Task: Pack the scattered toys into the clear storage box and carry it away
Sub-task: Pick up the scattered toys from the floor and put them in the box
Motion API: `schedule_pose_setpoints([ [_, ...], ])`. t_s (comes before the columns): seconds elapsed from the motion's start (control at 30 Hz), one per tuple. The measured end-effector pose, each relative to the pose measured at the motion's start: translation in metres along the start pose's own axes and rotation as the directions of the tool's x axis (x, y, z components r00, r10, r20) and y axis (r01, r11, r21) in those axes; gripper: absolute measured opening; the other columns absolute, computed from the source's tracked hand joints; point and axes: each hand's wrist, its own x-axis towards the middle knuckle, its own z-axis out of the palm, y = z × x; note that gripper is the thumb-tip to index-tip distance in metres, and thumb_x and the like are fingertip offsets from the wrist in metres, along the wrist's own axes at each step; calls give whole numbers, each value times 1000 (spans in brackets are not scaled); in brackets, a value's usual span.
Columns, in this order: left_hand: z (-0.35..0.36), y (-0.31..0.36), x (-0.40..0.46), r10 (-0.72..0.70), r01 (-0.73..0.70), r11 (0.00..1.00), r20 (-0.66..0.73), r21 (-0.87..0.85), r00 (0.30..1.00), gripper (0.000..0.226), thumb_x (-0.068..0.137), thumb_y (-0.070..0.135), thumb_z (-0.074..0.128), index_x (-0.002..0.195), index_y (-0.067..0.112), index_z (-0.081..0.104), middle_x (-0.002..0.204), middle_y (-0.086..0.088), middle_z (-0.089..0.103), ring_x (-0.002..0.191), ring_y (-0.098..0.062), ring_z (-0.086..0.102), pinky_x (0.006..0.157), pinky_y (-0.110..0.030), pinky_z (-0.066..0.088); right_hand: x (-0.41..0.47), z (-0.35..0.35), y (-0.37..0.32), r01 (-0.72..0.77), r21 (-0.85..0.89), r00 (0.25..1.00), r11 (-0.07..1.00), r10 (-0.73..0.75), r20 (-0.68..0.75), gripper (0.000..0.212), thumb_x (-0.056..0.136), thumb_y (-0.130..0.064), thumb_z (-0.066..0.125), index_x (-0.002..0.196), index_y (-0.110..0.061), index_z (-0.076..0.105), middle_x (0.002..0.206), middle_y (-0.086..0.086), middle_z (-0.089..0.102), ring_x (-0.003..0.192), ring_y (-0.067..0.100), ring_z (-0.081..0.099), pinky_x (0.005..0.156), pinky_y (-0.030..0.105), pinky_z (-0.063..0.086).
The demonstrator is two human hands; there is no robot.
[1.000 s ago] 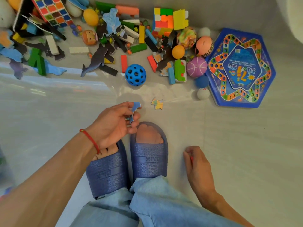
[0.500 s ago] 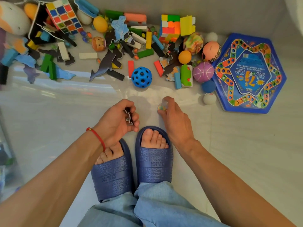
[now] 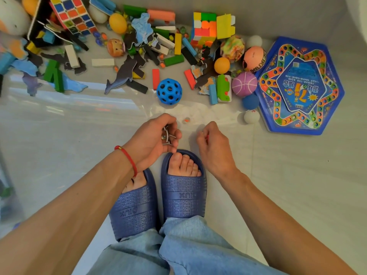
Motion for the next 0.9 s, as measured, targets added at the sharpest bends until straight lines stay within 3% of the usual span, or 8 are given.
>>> schedule_pose_setpoints([
  [0.17,-3,-1,-2,5,-5,1000,-6,-1,1000,19,94,23,49,79,12,53,75,-11,59,59,-21,49,58,-35,41,-5,-28,11,-283,519,951,807,306,44,16,99,-12,52,86,-13,43,86,25,60,60,19,46,46,26,42],
  [0.27,-1,-2,3,114,-79,976,-170,202,979,14,91,20,50,82,9,54,75,-11,59,61,-24,50,54,-33,43,0,-39,22,-365,443,917,819,397,22,9,99,-11,48,102,-19,49,86,17,63,59,18,54,51,28,47],
  [0.37,-6,-4,8,352,-78,808,-372,584,859,15,89,25,50,89,12,55,75,-4,56,64,-23,53,57,-29,44,5,-40,26,-369,307,917,877,397,-33,17,99,-12,48,103,-25,57,81,6,68,58,14,62,56,34,55],
  [0.43,-8,-4,7,433,-55,712,-377,700,819,13,94,24,47,95,14,54,76,-1,54,68,-19,53,58,-30,40,7,-42,29,-348,284,909,893,396,-131,15,100,-11,49,105,-22,58,83,5,69,63,13,65,53,30,55],
  [0.57,-2,-15,4,506,-72,512,-233,856,831,11,94,22,47,96,12,51,76,-1,54,74,-23,52,63,-33,35,-1,-37,30,-195,57,957,979,203,-206,15,102,-24,51,117,-27,55,87,-9,62,75,8,62,69,22,54],
  [0.73,5,-28,-3,465,-49,463,-195,885,864,14,99,24,39,99,15,50,84,-5,60,82,-31,54,74,-40,44,-1,-9,9,79,-1,996,997,-79,32,22,100,-41,54,118,-30,56,80,-7,67,73,7,61,65,15,43],
  [0.83,0,-30,-7,452,-57,472,-186,880,872,17,100,26,39,99,17,54,88,-7,65,86,-32,58,80,-45,48,7,-1,4,150,-22,985,989,-147,94,25,98,-45,56,119,-31,55,84,-6,71,80,12,65,77,29,51],
  [0.9,-6,-29,-3,420,-40,556,-238,830,876,18,98,27,42,95,19,58,87,-8,67,88,-32,60,83,-46,49,10,3,3,183,-99,977,978,-170,128,29,97,-48,57,119,-29,53,86,-6,69,82,17,64,77,37,53],
])
